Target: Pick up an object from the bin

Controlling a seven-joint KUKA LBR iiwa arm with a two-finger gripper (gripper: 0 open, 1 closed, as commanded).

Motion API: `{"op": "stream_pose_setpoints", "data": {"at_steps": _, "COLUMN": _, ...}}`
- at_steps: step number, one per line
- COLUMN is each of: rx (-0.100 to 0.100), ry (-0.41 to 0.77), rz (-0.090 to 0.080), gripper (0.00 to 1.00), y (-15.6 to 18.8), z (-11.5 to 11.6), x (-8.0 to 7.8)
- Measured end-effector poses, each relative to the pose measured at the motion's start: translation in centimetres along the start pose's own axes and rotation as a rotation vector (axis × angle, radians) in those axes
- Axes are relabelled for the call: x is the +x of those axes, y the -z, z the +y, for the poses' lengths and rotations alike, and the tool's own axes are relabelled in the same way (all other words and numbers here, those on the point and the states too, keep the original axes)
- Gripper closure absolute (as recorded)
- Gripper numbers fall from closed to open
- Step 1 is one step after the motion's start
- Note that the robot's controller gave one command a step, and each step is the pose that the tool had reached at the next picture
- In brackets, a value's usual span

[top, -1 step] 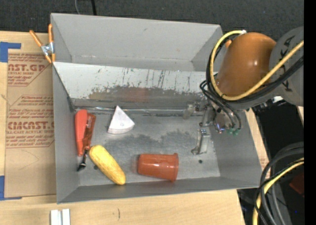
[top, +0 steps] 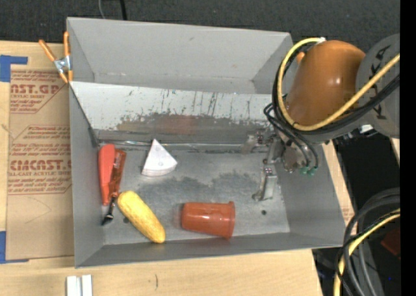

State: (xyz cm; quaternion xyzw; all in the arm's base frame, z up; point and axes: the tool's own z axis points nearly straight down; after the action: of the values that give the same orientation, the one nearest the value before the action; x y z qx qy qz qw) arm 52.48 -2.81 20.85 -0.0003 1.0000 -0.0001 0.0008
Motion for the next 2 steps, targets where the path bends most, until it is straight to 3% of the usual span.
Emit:
{"op": "stream_pose_setpoints", "data": {"at_steps": 1, "rx": 0.0, "ry": 0.054, "rz": -0.001, "gripper": 0.0, "y": -6.8, "z": 3.9, "x": 1.9}}
{"op": "stream_pose_setpoints", "data": {"at_steps": 2, "rx": -0.001, "ry": 0.063, "rz": 0.007, "gripper": 0.0, "y": -7.9, "z": 6.3, "x": 3.4}}
